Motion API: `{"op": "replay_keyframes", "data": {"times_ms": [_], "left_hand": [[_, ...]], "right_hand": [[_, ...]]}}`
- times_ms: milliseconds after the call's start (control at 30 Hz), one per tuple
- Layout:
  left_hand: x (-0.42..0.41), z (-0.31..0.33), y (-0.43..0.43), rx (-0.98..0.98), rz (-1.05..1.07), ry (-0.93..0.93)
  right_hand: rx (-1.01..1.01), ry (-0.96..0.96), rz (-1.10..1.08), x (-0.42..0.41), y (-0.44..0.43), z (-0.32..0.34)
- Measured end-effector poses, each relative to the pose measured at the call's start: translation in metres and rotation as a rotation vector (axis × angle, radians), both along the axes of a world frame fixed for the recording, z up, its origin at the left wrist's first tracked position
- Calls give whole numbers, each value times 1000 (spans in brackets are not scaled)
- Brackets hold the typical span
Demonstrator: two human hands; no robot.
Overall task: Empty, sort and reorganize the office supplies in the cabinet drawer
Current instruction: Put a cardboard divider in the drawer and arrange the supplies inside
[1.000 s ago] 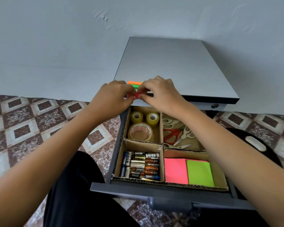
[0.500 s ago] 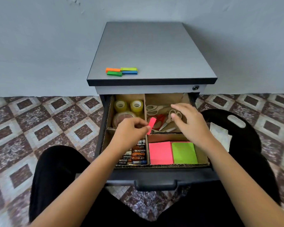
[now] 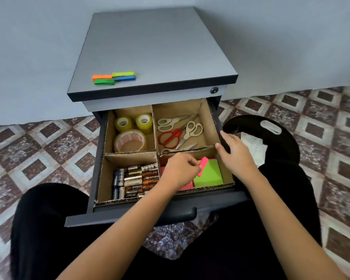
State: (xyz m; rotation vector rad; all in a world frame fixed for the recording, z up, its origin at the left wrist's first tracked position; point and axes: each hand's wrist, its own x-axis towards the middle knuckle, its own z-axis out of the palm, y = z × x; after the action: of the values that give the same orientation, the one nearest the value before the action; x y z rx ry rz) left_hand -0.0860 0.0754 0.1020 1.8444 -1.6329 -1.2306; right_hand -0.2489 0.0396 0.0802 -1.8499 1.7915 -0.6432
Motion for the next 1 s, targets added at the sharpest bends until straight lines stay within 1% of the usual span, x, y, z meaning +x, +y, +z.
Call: {"op": "replay_keyframes", "data": {"times_ms": [233, 400, 667, 1000], "left_hand": [[-28, -17, -16, 117, -9, -22], [-41, -29, -24, 154, -25, -74], [-52, -32, -19, 75, 12, -60], [-55, -34, -18, 74, 10, -66]], "right_hand": [[11, -57, -21, -3, 0, -2], [-2, -77, -22, -4, 0, -3], [-16, -118, -28, -7, -2, -6], [-24, -146, -27, -7, -3, -6]]}}
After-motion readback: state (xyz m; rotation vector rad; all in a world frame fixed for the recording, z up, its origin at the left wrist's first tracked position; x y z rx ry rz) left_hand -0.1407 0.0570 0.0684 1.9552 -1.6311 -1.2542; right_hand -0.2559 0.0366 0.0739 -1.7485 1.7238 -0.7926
